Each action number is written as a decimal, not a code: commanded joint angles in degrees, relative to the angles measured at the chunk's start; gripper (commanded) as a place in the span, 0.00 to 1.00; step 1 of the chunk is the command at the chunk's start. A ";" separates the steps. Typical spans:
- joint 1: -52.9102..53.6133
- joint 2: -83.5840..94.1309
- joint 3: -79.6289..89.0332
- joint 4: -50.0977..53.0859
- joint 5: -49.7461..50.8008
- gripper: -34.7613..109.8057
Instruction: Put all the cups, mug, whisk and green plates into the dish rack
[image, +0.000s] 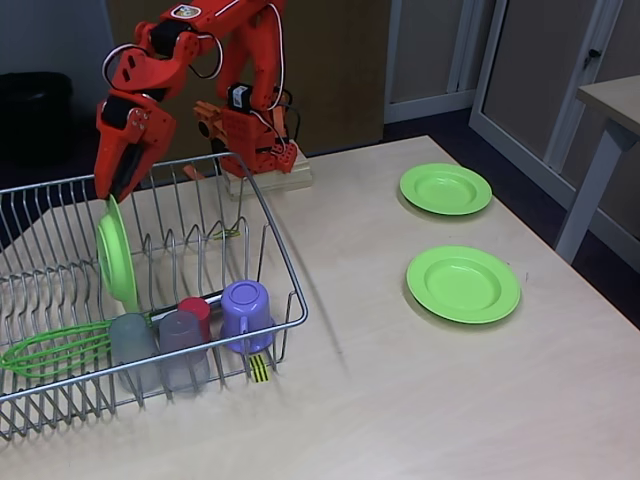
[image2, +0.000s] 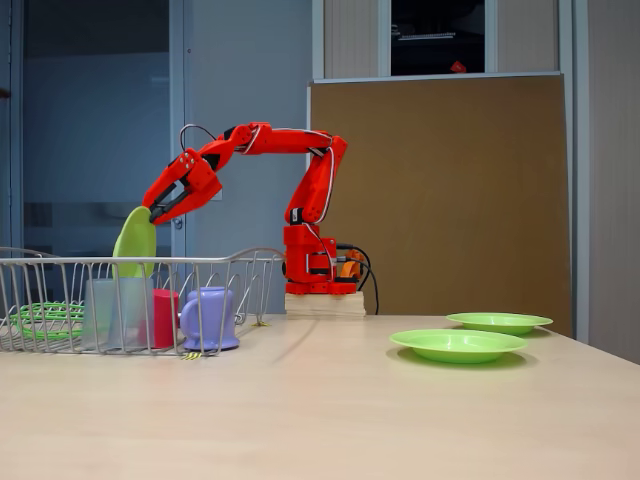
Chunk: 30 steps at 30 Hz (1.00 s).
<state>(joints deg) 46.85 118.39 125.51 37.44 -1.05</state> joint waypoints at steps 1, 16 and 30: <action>-1.85 -0.18 2.72 -2.90 -0.26 0.24; -1.85 1.05 5.27 -2.29 0.62 0.24; 3.69 7.38 8.44 1.23 -2.64 0.24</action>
<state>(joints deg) 49.04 123.31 133.07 38.76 -2.29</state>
